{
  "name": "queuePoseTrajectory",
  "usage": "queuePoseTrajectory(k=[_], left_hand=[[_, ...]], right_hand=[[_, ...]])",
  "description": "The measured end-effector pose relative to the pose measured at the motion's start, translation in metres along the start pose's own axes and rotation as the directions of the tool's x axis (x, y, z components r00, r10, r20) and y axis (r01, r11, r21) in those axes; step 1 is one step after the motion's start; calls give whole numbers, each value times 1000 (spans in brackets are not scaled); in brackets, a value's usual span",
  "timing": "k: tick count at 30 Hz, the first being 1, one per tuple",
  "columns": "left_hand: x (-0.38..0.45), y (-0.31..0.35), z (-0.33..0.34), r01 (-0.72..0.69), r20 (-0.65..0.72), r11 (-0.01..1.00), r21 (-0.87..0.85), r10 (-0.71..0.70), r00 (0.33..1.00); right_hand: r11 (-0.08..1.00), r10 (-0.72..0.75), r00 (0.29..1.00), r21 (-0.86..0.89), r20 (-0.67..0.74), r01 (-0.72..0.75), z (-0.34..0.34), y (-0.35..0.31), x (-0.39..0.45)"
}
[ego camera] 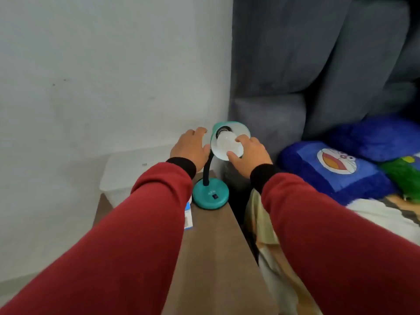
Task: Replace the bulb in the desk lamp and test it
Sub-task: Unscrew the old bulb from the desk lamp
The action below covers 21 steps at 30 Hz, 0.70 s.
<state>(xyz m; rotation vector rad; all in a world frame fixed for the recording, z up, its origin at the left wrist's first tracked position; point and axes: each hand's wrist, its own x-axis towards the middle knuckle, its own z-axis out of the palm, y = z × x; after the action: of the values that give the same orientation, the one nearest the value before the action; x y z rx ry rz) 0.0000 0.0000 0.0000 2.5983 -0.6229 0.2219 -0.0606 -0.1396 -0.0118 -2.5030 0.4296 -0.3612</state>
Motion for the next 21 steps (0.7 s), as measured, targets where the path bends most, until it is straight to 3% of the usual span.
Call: queuePoseTrajectory(k=[5,8,14,21], left_hand=[[31,-8,14,-111,21,972,-206,118,993],[44,-10,19,-167,39,949,-267,184,982],[50,-15,32,-189,23,922,-337,209,978],[50,-13,35,-150,16,895,-421,173,985]], right_hand=[[905,169,979,411,-110,-110,39,9,19],[820,244,964,553,-104,-148,48,8,29],[759,254,963,635,-92,-140,56,5,39],[884,136,981,465,-140,-56,53,9,46]])
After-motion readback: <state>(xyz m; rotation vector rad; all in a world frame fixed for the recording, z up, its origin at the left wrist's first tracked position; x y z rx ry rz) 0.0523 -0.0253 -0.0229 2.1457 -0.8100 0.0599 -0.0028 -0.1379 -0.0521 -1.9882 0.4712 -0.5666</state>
